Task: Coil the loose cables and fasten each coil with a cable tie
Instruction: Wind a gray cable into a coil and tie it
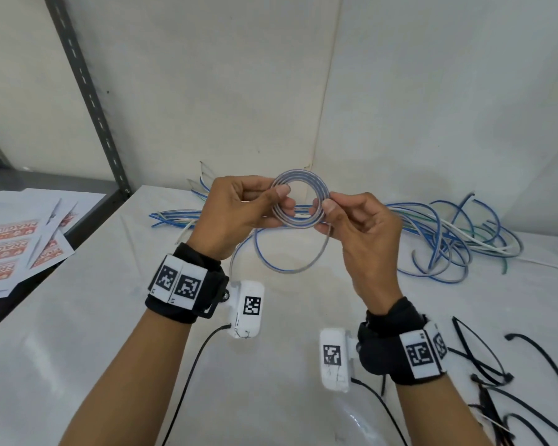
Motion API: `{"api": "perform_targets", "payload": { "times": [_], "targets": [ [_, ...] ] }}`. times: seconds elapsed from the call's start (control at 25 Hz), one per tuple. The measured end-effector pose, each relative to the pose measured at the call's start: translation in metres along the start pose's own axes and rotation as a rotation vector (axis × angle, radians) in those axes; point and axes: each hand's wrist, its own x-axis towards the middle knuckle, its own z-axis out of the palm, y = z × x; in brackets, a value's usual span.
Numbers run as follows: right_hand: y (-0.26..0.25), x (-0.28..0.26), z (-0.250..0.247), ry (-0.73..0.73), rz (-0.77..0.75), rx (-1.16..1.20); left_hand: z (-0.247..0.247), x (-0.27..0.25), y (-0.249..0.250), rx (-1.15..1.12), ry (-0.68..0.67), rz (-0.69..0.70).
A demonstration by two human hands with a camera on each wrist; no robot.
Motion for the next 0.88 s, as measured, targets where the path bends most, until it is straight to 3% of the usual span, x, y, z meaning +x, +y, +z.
{"api": "perform_targets", "payload": {
  "times": [0.12,0.2,0.4,0.48,0.6,0.76,0.88],
  "targets": [
    [0.001,-0.003,0.007,0.06,-0.025,0.034,0.008,-0.001,-0.004,-0.068,0.028,-0.009],
    [0.0,0.001,0.001,0.053,-0.045,0.018,0.007,0.0,-0.007,-0.069,-0.028,-0.038],
    [-0.003,0.009,-0.022,-0.317,-0.024,-0.274,-0.007,0.001,-0.009,0.245,-0.292,-0.047],
    [-0.004,0.009,-0.024,-0.388,-0.008,-0.352,-0.008,-0.001,-0.009,0.357,-0.364,-0.057],
    [-0.005,0.01,-0.024,-0.351,-0.039,-0.338,-0.008,-0.001,-0.009,0.303,-0.297,-0.013],
    [-0.002,0.011,-0.02,-0.165,-0.05,-0.196,-0.009,0.003,-0.007,-0.042,-0.047,0.007],
    [0.002,0.002,-0.002,-0.054,-0.039,-0.085,-0.003,0.004,-0.006,-0.166,0.039,0.01]
  ]
}}
